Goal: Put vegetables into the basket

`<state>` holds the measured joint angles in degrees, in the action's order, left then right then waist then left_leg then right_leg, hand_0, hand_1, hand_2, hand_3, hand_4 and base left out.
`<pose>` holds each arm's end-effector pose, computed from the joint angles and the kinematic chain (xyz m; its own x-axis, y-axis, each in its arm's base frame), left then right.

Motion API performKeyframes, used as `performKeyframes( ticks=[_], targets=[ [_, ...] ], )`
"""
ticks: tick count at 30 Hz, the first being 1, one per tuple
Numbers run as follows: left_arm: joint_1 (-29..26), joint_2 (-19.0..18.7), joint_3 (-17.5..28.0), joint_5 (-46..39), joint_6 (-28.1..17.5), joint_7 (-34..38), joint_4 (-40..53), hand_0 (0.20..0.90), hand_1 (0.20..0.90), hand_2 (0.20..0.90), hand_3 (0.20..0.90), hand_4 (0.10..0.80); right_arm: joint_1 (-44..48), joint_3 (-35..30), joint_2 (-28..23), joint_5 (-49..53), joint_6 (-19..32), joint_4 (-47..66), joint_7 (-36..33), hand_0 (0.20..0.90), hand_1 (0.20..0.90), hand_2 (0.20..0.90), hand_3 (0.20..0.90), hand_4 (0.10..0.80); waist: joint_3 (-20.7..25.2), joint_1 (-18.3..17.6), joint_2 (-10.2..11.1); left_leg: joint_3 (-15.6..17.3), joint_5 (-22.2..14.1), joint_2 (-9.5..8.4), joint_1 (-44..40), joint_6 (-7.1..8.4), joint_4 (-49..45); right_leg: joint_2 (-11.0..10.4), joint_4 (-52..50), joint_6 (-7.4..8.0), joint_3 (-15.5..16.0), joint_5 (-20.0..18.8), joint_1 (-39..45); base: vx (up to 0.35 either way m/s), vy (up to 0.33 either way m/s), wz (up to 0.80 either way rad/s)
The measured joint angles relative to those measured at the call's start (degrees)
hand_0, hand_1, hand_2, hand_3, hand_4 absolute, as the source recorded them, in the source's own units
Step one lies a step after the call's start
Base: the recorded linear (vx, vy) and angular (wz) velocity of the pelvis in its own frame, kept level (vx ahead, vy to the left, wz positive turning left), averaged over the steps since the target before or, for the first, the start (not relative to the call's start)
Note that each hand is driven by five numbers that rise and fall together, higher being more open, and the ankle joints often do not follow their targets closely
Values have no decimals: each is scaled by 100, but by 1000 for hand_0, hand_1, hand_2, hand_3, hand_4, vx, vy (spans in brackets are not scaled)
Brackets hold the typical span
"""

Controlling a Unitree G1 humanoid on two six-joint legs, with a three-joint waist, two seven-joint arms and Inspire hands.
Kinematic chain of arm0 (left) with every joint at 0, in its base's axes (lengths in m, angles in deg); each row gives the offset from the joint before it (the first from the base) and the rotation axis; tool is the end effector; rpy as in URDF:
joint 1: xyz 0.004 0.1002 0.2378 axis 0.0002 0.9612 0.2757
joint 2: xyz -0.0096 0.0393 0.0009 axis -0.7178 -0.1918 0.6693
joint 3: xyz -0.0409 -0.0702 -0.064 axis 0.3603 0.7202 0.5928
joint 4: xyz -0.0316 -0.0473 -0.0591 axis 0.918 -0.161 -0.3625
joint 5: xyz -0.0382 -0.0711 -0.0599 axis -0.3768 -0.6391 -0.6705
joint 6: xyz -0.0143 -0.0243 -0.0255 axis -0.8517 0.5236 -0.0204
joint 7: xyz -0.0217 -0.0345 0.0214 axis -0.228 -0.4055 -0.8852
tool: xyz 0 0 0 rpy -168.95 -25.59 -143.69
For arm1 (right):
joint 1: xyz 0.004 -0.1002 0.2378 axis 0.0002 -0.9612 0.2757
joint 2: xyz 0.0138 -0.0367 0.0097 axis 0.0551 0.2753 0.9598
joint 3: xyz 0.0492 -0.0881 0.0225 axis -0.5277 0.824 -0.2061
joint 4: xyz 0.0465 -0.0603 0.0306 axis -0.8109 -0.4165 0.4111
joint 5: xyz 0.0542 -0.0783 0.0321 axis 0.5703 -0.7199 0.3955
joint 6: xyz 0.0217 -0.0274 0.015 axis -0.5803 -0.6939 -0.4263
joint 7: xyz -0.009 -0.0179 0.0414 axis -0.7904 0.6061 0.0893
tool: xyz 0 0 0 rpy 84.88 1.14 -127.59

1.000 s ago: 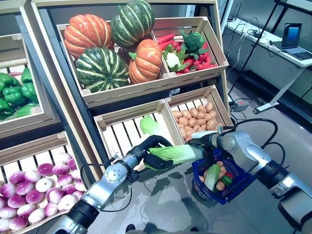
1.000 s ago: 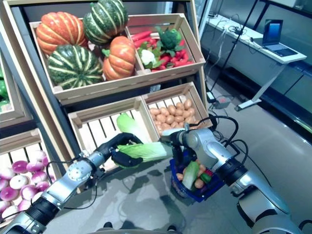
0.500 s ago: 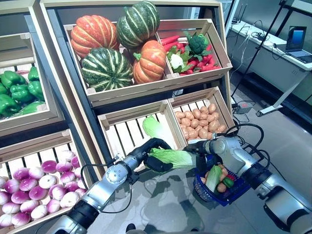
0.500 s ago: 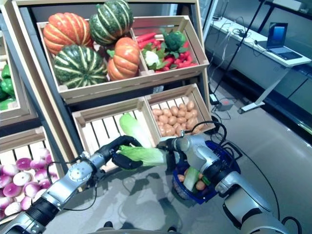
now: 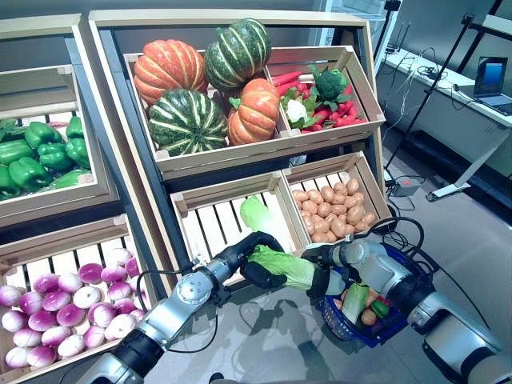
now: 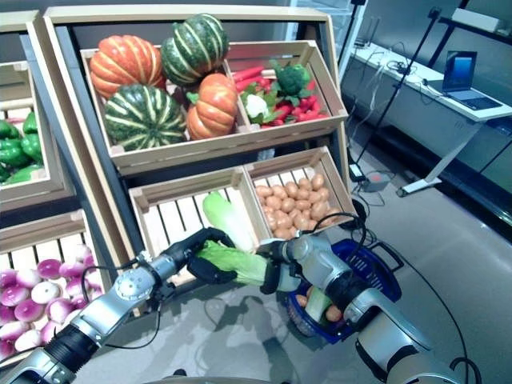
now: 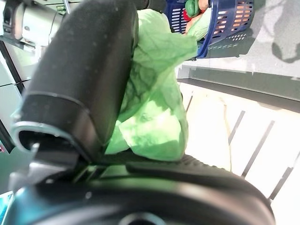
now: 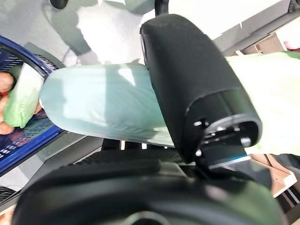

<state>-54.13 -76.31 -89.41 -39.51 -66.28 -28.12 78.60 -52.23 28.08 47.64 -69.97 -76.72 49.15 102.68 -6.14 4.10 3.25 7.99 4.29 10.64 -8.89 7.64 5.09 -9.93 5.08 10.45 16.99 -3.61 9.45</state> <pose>0.2176 0.1746 0.0420 0.8202 -0.4840 -0.3049 0.5712 0.7227 0.3892 0.2888 -0.1461 0.0539 0.4865 0.3499 -0.8005 -0.8737 0.1909 -0.4475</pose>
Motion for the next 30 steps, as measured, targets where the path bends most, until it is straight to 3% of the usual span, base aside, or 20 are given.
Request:
performKeyframes(
  ticks=[14, 15, 16, 17, 26, 30],
  targets=[
    [0, -1, 0, -20, 0, 77, 0, 300, 300, 300, 300, 400, -39, -1, -16, 27, 60, 3, -174, 300, 300, 300, 300, 400, 22, -16, -26, 5, 0, 0, -2, 0, 0, 1, 0, 0, -3, 0, -2, 0, 0, 0],
    [0, -2, 0, -20, 0, 79, 0, 465, 465, 465, 465, 510, -52, -9, -21, 18, 85, 5, -190, 300, 300, 300, 300, 400, 22, -19, -26, 6, 0, 0, -1, 0, 0, 1, 0, 0, -5, 0, -3, 0, 0, 0],
    [0, -1, 0, -20, -1, 78, 0, 841, 841, 841, 841, 761, -89, -22, -42, 17, 110, 37, -215, 300, 300, 300, 300, 400, 22, -17, -26, 6, 0, 0, 1, 0, 0, 0, 0, 0, -5, 0, -6, 0, 0, 0],
    [0, 0, -1, -20, -1, 78, 0, 900, 900, 900, 900, 800, -111, -31, -51, 18, 122, 51, -232, 300, 300, 300, 300, 400, 22, -19, -26, 7, 0, 0, 3, 0, 0, 0, 0, 0, -6, 0, -9, 0, 0, 0],
    [39, 121, 99, -273, -133, 107, 195, 900, 900, 900, 900, 800, -1138, -880, -431, 14, 372, 460, -744, 300, 300, 300, 300, 400, 22, -73, -28, 19, -1, -1, 78, -1, 1, 2, 0, 1, -16, 0, -93, 0, 0, 0],
    [269, 120, 541, -274, -242, 134, 224, 900, 900, 900, 900, 800, -1680, -1260, -903, -195, 483, 714, -833, 300, 300, 300, 300, 400, 18, -212, -37, 38, -5, 2, 81, -4, 2, 2, 0, 1, -37, 1, -104, 0, 0, 0]
  ],
)
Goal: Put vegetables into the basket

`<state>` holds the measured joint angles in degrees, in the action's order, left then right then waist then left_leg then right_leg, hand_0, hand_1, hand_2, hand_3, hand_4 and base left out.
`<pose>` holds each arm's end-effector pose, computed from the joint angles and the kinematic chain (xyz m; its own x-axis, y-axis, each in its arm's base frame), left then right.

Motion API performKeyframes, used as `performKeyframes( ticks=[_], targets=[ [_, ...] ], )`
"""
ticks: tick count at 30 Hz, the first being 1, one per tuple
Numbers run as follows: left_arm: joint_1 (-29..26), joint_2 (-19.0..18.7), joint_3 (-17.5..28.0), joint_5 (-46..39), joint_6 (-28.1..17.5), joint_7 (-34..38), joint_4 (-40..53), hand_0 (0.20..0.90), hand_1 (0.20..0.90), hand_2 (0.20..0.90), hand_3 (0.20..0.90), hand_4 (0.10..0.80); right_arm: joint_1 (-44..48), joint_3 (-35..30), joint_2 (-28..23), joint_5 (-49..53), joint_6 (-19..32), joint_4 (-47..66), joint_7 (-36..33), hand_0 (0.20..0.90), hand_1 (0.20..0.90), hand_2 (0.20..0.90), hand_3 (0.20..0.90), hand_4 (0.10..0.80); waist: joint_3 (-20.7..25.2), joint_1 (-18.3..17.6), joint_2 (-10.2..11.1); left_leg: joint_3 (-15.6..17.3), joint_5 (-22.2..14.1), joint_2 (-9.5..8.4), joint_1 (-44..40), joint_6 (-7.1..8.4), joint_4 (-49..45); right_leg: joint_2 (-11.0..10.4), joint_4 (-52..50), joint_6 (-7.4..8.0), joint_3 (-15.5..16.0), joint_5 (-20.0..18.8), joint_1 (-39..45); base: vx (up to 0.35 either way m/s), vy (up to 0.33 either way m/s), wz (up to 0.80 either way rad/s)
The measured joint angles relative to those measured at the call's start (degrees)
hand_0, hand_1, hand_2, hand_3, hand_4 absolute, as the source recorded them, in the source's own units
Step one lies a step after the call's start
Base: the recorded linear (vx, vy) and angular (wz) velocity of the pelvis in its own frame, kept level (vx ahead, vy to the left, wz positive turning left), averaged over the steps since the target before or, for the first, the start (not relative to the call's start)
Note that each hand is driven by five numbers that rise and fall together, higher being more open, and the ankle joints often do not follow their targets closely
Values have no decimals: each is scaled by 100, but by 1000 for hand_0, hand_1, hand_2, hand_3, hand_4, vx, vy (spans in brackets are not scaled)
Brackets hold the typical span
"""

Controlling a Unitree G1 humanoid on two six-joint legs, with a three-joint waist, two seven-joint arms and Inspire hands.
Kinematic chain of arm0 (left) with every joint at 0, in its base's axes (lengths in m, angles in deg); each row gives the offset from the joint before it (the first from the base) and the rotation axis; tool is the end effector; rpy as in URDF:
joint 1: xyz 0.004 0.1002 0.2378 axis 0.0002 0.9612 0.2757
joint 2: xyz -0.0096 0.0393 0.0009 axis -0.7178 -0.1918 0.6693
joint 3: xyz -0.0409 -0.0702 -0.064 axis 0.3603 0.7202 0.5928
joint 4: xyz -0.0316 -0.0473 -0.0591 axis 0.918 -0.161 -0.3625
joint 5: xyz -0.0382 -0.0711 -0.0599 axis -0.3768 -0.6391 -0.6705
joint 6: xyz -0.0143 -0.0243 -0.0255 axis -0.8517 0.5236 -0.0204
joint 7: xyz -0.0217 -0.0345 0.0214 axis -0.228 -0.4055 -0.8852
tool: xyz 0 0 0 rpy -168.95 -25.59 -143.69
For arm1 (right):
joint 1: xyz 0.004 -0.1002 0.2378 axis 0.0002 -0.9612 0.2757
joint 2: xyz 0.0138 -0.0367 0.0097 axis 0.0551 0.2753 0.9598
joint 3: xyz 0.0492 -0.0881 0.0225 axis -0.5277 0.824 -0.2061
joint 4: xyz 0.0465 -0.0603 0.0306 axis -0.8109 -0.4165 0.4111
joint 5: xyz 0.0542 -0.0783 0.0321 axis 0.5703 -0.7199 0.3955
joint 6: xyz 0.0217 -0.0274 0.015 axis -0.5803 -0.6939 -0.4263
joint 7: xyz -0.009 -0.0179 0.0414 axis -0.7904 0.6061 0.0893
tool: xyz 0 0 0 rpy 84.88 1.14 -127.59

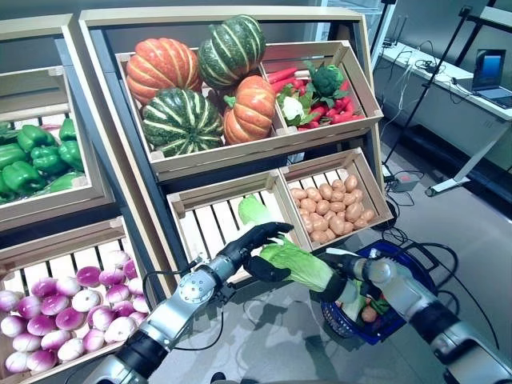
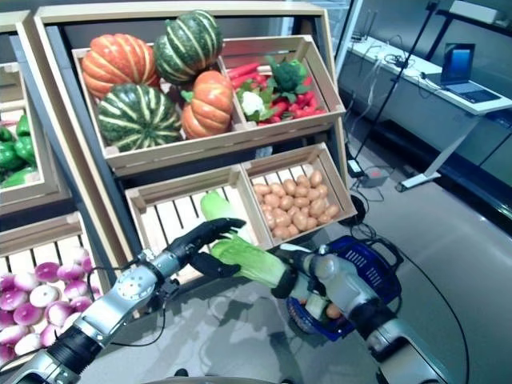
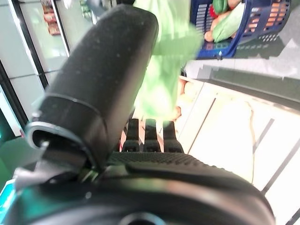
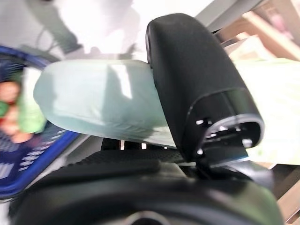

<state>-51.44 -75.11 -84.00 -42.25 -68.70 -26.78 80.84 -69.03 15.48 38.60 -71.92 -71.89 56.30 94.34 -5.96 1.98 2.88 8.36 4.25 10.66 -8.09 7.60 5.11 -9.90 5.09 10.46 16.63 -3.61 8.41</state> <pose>0.2151 0.1815 0.0493 0.8724 -0.4452 -0.2018 0.4887 0.8046 0.3374 0.2447 -0.2169 0.0325 0.6284 0.2286 -0.7436 -0.7634 0.3651 -0.5328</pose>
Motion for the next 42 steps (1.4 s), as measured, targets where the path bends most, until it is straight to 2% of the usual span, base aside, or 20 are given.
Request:
performKeyframes(
  ticks=[5, 8, 14, 19, 21, 22, 25, 30, 32, 35, 42],
  targets=[
    [122, -33, 645, 2, -24, 288, -39, 900, 900, 900, 900, 800, -623, -337, -703, -232, 77, 46, -50, 300, 300, 300, 300, 400, -3, -75, -32, 16, -4, 5, -2, -5, 1, 2, 1, 0, -16, 0, -12, 0, 0, 0],
    [164, -47, 794, 9, -24, 361, -40, 900, 900, 900, 900, 800, -796, -465, -809, -237, 110, -82, -129, 300, 300, 300, 300, 400, -1, -117, -42, 26, -5, 6, -1, -5, 1, 3, 1, 0, -25, 0, -22, 0, 0, 0],
    [295, -46, 789, 50, -23, 364, -85, 900, 900, 900, 900, 800, -1032, -785, -814, -154, 177, -286, -313, 300, 300, 300, 300, 400, -4, -113, -52, 42, -6, 8, 4, -4, 1, 4, 1, 0, -36, -1, -37, 3, -6, 0],
    [294, -17, 789, 5, -14, 413, -341, 900, 900, 900, 900, 800, -1029, -1305, -631, 1429, 152, -1139, -796, 300, 300, 300, 300, 400, -5, -101, -53, 56, -7, 9, 1, -4, 1, 4, 1, 0, -40, -1, -37, 33, -25, -1],
    [295, 6, 785, -77, -5, 409, -464, 900, 900, 900, 900, 800, -1021, -1435, -525, 2441, 62, -1534, -923, 300, 300, 300, 300, 400, -8, -84, -57, 71, -7, 10, 2, -5, 1, 5, 0, 0, -43, -1, -43, -24, -21, -1],
    [292, 36, 784, -78, -6, 410, -538, 900, 900, 900, 900, 800, -993, -1706, -296, 2992, 40, -1869, -987, 300, 300, 300, 300, 400, -8, -82, -53, 89, -7, 13, -5, -4, 0, 7, -1, 0, -53, -2, -43, -123, -60, -6],
    [53, 70, 516, -201, -7, 409, -845, 900, 900, 900, 900, 800, -679, -1923, 188, 4311, 40, -2824, -1356, 300, 300, 300, 300, 400, -81, -36, -88, 120, -8, 19, 160, -6, -96, -4, -112, -5, -72, 1, -229, -201, -57, -5],
    [-967, 68, 3, -303, -19, 479, -1066, 900, 900, 900, 900, 800, 431, -1949, 361, 5888, 70, -3380, -2044, 300, 300, 300, 300, 400, -1054, 22, -296, 8, -200, 103, 1257, -79, -1270, -115, -1054, -152, -76, 132, -1141, -278, -21, 8],
    [-1253, 53, -98, -434, -51, 616, -1175, 900, 900, 900, 900, 800, 962, -1971, 369, 6167, 128, -3567, -2151, 300, 300, 300, 300, 400, -1402, 30, -350, -32, -420, 164, 1681, -118, -1873, -234, -1686, -244, -108, 384, -1568, -166, 53, 0],
    [-1490, 53, -126, -687, -96, 809, -1193, 900, 900, 900, 900, 800, 1617, -2102, 335, 6337, 233, -3950, -2292, 300, 300, 300, 300, 400, -1769, 35, -374, -116, -752, 171, 2306, -180, -2737, -480, -2644, -220, -185, 733, -2189, -82, 30, 6],
    [-1587, 30, -252, -925, -492, 1021, -1199, 900, 900, 900, 900, 800, 1971, -2204, 95, 6529, 284, -4214, -2529, 300, 300, 300, 300, 400, -2215, 152, -517, -320, -1258, 13, 3347, -331, -4169, -1013, -4149, -189, -226, 1284, -3144, -71, -6, 15]
  ],
)
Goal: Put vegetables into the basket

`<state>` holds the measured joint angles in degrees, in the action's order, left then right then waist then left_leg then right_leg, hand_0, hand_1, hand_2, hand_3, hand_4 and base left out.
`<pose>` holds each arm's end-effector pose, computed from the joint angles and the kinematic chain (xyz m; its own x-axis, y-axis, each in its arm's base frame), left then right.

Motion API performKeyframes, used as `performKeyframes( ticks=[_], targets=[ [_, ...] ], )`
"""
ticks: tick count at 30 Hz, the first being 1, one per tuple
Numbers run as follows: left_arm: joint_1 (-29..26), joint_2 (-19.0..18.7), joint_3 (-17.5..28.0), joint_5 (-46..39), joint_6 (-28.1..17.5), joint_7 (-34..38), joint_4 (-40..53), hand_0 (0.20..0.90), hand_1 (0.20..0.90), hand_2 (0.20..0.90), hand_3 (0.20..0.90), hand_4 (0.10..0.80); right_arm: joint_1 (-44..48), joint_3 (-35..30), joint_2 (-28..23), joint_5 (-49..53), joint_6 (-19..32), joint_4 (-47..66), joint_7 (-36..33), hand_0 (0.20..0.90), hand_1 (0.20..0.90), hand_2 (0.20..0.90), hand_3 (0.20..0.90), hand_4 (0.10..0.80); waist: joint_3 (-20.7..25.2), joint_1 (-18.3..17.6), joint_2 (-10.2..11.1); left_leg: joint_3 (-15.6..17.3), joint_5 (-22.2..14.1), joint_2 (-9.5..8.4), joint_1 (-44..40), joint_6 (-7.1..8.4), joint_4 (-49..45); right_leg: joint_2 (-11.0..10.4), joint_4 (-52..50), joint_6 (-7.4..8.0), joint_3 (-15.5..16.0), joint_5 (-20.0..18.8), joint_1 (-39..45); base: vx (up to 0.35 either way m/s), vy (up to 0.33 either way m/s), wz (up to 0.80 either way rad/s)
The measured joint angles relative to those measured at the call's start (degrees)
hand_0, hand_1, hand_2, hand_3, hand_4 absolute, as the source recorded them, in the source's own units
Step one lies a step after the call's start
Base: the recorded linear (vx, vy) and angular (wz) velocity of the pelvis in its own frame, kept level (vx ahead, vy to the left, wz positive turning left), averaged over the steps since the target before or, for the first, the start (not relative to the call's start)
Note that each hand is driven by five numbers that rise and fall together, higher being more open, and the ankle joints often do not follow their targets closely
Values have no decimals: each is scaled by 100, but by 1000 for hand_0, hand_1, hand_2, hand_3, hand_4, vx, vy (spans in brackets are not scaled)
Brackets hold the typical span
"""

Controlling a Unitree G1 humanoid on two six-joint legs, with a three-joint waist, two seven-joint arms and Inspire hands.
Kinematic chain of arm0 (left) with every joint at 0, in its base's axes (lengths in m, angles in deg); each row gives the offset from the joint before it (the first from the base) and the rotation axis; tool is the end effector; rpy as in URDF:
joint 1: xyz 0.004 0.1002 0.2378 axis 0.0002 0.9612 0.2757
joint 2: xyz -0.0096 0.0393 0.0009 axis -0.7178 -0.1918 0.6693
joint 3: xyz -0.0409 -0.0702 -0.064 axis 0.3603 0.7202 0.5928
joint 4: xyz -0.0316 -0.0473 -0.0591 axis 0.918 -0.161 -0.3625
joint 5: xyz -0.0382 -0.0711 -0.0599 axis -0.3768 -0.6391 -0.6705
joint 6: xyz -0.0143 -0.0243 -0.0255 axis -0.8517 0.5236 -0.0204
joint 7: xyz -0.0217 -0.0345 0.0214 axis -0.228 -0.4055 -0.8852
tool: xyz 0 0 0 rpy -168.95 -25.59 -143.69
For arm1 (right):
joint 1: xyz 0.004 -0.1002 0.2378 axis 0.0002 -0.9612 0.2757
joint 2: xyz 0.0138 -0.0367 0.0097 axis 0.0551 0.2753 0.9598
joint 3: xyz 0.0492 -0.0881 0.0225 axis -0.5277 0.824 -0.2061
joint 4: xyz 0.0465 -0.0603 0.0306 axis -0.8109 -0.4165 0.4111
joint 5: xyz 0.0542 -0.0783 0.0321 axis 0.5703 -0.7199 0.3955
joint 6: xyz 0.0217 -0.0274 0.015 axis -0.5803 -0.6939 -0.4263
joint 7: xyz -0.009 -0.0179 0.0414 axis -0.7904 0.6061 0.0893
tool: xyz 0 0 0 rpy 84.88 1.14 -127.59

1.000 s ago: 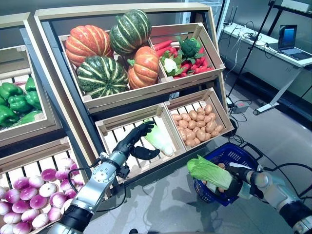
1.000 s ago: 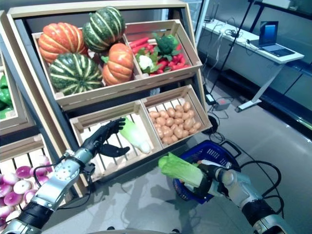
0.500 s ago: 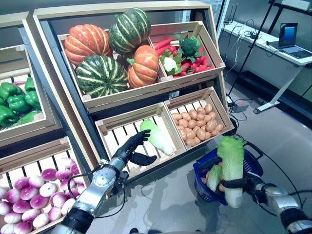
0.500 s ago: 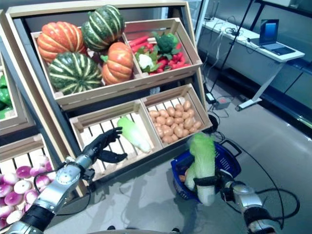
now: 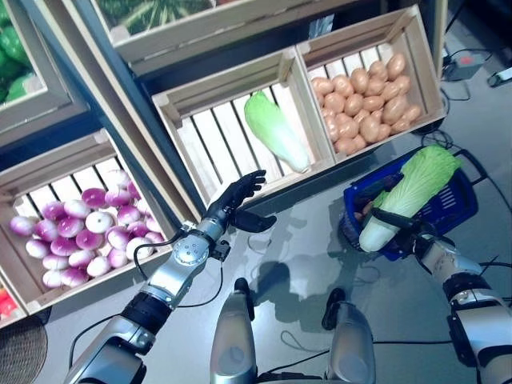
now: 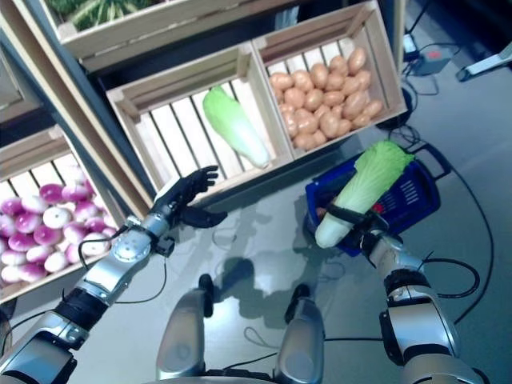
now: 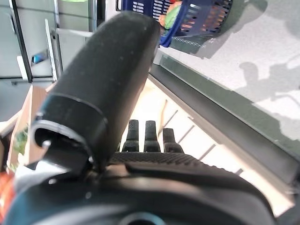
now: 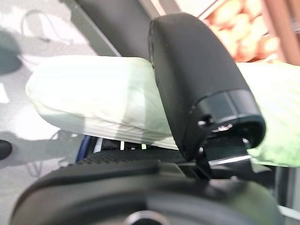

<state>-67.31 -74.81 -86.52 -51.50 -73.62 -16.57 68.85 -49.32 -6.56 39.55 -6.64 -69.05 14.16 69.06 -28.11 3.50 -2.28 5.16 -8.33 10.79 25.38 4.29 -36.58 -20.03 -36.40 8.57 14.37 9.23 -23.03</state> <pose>0.2672 0.1774 0.0802 0.9521 -0.3059 -0.0042 0.2922 0.9053 0.3081 0.2847 -0.3003 0.0570 0.8430 -0.2266 -0.4879 0.3588 0.9125 0.1962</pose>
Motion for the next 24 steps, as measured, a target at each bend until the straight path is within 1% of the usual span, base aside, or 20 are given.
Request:
performKeyframes(
  ticks=[3, 7, 9, 12, 15, 17, 18, 19, 20, 21, 24],
  targets=[
    [-36, -24, -209, -97, -170, 165, -27, 900, 900, 900, 900, 800, 300, 1, -49, 25, 1, -236, -175, 300, 300, 300, 300, 400, -69, 65, -65, -26, -273, -17, 590, -48, -751, -134, -763, 2, -165, 290, -607, -76, 6, 2],
    [-122, -20, -481, -233, -221, 336, -78, 900, 900, 900, 900, 800, 674, -18, -125, 48, 35, -427, -497, 300, 300, 300, 300, 400, -152, 64, -108, -104, -475, -31, 1089, -68, -1323, -243, -1362, -6, -337, 506, -1153, -80, -5, 2],
    [-143, -20, -524, -280, -257, 385, -77, 900, 900, 900, 900, 800, 751, -18, -174, 62, 35, -458, -592, 300, 300, 300, 300, 400, -154, 59, -111, -137, -496, -40, 1258, -61, -1455, -266, -1530, -26, -372, 558, -1330, -72, -14, 4],
    [-236, -20, -523, -388, -424, 504, -71, 900, 900, 900, 900, 800, 955, -19, -466, 113, 34, -535, -707, 300, 300, 300, 300, 400, -178, 61, -147, -193, -541, -80, 1675, -55, -1773, -342, -1936, -48, -476, 676, -1794, -51, -23, 7],
    [-247, -22, -534, -384, -434, 638, -69, 900, 900, 900, 900, 800, 1096, -20, -636, 252, 35, -612, -805, 300, 300, 300, 300, 400, -184, 60, -164, -240, -564, -83, 1922, -23, -1931, -349, -2115, -70, -521, 707, -2058, -52, 5, 1],
    [-255, -42, -650, -385, -465, 740, -16, 900, 900, 900, 900, 800, 1150, -20, -806, 257, 35, -617, -898, 312, 312, 312, 312, 408, -183, 58, -170, -240, -567, -91, 2094, -19, -2008, -344, -2198, -71, -579, 706, -2252, -61, -8, -3],
    [-255, -41, -707, -386, -471, 766, 19, 900, 900, 900, 900, 800, 1171, -22, -889, 257, 35, -627, -941, 507, 507, 507, 507, 538, -186, 54, -185, -247, -566, -90, 2169, -19, -2034, -343, -2208, -72, -583, 704, -2324, -47, -6, -2],
    [-249, -41, -754, -387, -472, 768, 20, 900, 900, 900, 900, 800, 1171, -22, -926, 261, 35, -639, -1000, 752, 752, 752, 752, 701, -187, 48, -186, -248, -566, -90, 2199, -22, -2044, -336, -2211, -73, -582, 702, -2355, -39, -8, -1],
    [-247, -41, -768, -387, -472, 770, 19, 900, 900, 900, 900, 800, 1171, -22, -935, 266, 35, -644, -1034, 752, 752, 752, 752, 701, -187, 41, -186, -252, -566, -90, 2208, -23, -2045, -334, -2211, -73, -580, 702, -2360, -37, -11, 0],
    [-249, -42, -776, -387, -473, 778, 27, 900, 900, 900, 900, 800, 1171, -25, -957, 324, 35, -647, -1114, 900, 900, 900, 900, 800, -187, 30, -186, -258, -561, -89, 2230, -31, -2045, -331, -2211, -73, -578, 702, -2376, -31, -11, 0],
    [-255, -53, -774, -390, -533, 848, 72, 900, 900, 900, 900, 800, 1176, -226, -988, 516, 35, -647, -1227, 900, 900, 900, 900, 800, -187, 40, -187, -253, -569, -82, 2281, -32, -2044, -318, -2211, -79, -582, 705, -2442, 0, 0, 0]
  ],
)
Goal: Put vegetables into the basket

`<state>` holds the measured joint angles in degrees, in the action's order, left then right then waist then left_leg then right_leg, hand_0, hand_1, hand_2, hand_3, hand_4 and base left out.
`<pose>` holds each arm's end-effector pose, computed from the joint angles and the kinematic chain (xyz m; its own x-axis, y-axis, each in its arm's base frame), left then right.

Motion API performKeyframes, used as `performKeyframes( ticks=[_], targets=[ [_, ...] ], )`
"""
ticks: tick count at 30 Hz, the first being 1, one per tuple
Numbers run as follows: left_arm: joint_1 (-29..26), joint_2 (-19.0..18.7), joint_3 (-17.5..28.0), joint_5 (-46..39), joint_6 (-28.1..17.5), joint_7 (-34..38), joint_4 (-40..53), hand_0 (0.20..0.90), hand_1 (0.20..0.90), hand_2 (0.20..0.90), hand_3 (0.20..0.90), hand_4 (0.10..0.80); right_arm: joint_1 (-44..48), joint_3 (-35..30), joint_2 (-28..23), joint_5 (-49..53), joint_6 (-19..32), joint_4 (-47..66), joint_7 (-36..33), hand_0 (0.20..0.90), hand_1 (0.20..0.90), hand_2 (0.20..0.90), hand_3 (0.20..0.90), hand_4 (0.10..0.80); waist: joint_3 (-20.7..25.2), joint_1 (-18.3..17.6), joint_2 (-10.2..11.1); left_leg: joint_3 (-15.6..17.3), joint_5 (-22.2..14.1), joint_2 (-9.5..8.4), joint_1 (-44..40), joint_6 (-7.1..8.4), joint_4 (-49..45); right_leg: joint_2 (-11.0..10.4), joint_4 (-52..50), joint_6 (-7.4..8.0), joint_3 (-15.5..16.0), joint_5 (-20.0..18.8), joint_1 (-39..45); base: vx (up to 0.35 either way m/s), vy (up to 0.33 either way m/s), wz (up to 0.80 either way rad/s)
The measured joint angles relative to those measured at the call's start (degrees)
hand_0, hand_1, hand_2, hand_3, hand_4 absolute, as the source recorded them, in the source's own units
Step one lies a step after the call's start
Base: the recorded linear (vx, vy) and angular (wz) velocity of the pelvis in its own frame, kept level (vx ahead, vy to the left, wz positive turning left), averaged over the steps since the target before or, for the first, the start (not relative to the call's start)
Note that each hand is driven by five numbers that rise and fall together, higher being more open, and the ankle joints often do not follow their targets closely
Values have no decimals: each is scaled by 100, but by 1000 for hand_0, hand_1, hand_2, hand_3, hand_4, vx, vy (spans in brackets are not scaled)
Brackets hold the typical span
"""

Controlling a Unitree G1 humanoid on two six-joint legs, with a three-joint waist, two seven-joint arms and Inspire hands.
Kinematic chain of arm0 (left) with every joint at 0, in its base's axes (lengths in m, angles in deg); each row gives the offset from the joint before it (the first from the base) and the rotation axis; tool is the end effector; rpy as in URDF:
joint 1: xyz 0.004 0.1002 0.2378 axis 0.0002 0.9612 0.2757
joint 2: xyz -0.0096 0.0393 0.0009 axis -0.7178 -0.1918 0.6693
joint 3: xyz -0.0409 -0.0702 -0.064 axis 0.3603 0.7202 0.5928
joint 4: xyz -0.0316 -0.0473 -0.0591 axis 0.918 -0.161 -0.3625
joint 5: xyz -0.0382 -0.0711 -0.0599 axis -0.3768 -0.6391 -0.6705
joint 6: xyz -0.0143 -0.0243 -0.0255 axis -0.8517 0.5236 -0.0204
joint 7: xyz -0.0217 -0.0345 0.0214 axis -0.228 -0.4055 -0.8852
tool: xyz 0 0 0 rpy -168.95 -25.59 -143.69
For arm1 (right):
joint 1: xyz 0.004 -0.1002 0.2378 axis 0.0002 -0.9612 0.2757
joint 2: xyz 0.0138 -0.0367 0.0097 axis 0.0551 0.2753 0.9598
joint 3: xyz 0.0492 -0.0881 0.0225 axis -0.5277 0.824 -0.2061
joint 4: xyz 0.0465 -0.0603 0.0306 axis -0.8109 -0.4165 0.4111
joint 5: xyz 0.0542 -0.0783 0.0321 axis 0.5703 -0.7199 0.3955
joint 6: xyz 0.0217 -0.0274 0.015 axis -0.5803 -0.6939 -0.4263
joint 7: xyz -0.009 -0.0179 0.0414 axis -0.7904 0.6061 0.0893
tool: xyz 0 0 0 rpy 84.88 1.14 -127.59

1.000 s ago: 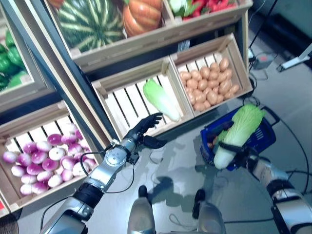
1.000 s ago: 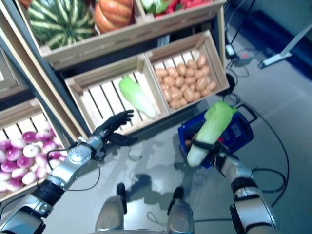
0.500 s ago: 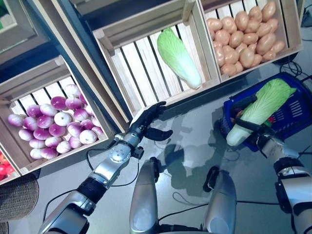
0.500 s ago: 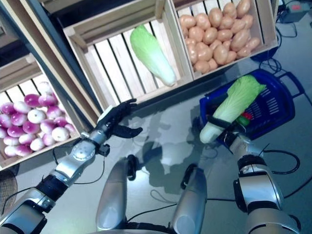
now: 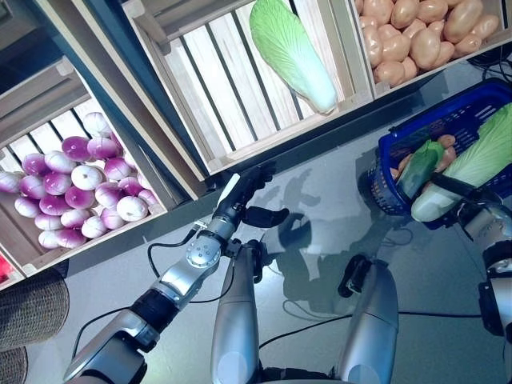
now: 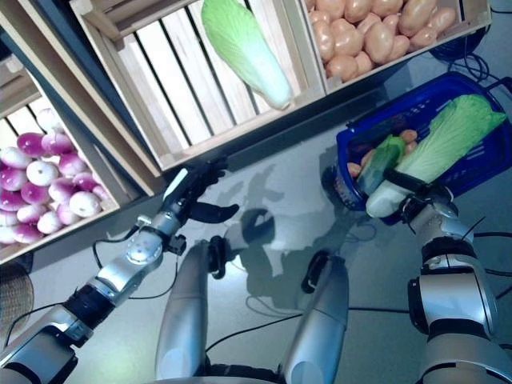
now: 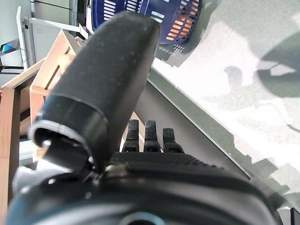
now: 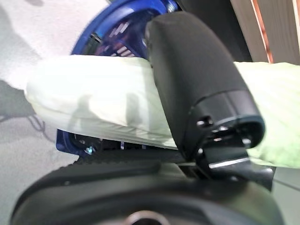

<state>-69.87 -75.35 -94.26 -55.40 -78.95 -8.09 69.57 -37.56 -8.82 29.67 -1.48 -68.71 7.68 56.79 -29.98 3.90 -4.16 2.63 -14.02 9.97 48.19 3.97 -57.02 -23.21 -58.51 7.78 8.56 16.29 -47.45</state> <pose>0.2654 0.1562 0.0813 0.9490 -0.3025 0.0886 0.2686 0.9232 0.2748 0.2986 -0.3448 0.1330 0.7569 -0.5440 -0.3621 0.6344 0.7446 0.2074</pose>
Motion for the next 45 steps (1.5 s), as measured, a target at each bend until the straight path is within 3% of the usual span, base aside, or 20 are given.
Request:
performKeyframes(
  ticks=[20, 24, 27, 29, 31, 32, 35, 36, 39, 41, 45],
  targets=[
    [-2, -128, 10, 36, -66, 100, 210, 900, 900, 900, 900, 800, 34, -223, -229, 185, -55, -98, 33, 900, 900, 900, 900, 800, -1, 12, 6, 19, -52, 95, -401, -12, 103, 81, 181, 10, 28, -6, 432, 7, -2, -1],
    [-6, -244, 13, 616, -69, 413, 211, 900, 900, 900, 900, 800, 15, -228, -232, 177, -55, -157, 35, 900, 900, 900, 900, 800, -4, 5, 11, 63, -61, 130, -614, 5, 233, 118, 315, 14, 88, -10, 633, 55, 3, -5],
    [-181, -577, 36, 1459, -62, 774, 211, 900, 900, 900, 900, 800, -39, -231, -243, 168, -48, -157, 40, 900, 900, 900, 900, 800, -1, -14, 21, 77, -60, 168, -862, 10, 375, 151, 475, 21, 135, -15, 909, 64, 16, -2],
    [-506, -1010, 45, 2469, 34, 1108, 211, 900, 900, 900, 900, 800, -59, -227, -245, 139, 1, -142, 48, 900, 900, 900, 900, 800, 0, -50, 24, 87, -69, 205, -961, 24, 417, 192, 528, 22, 135, -16, 1003, 48, 44, -5],
    [-1061, -1617, 7, 3302, 250, 1285, 174, 900, 900, 900, 900, 800, -71, -185, -247, -111, 84, -64, 71, 900, 900, 900, 900, 800, -2, -143, 39, 96, -71, 225, -965, 36, 412, 208, 547, 35, 112, -23, 1004, 31, 65, -4],
    [-1551, -1911, -223, 3687, 346, 1408, -40, 900, 900, 900, 900, 800, -139, -140, -253, -313, 113, 32, 144, 900, 900, 900, 900, 800, 1, -173, 51, 139, -71, 247, -978, 35, 423, 230, 551, 44, 97, -31, 1001, 12, 50, -8],
    [-2520, -2253, -614, 4421, 534, 1709, -493, 900, 900, 900, 900, 800, -157, 119, -269, -547, 122, 33, 304, 900, 900, 900, 900, 800, 0, -303, 60, 211, -87, 300, -986, 28, 422, 255, 621, 52, 62, -85, 981, -18, 68, -12],
    [-2678, -2255, -678, 4551, 554, 1779, -566, 900, 900, 900, 900, 800, -177, 126, -269, -549, 122, 33, 336, 900, 900, 900, 900, 800, 0, -321, 61, 233, -92, 308, -993, 27, 424, 278, 640, 60, 35, -99, 966, -33, 69, -21],
    [-3587, -2251, -1530, 4980, 618, 2243, -1133, 900, 900, 900, 900, 800, -339, 346, -225, -733, 132, 33, 586, 900, 900, 900, 900, 800, 1, -460, 96, 383, -167, 415, -980, 32, 353, 345, 656, 75, -107, -134, 848, -14, 61, -24],
    [-3616, -2202, -1590, 5088, 609, 2414, -1304, 900, 900, 900, 900, 800, -429, 362, -195, -735, 132, 24, 670, 900, 900, 900, 900, 800, 2, -559, 118, 449, -197, 442, -981, 34, 351, 377, 669, 85, -170, -143, 785, -18, 36, -19],
    [-3803, -2027, -2139, 5217, 608, 2420, -2009, 900, 900, 900, 900, 800, -618, 456, -201, -741, 132, -135, 673, 900, 900, 900, 900, 800, 1, -795, 130, 481, -230, 523, -978, 67, 369, 471, 702, 103, -215, -174, 731, 17, 41, -15]
  ],
)
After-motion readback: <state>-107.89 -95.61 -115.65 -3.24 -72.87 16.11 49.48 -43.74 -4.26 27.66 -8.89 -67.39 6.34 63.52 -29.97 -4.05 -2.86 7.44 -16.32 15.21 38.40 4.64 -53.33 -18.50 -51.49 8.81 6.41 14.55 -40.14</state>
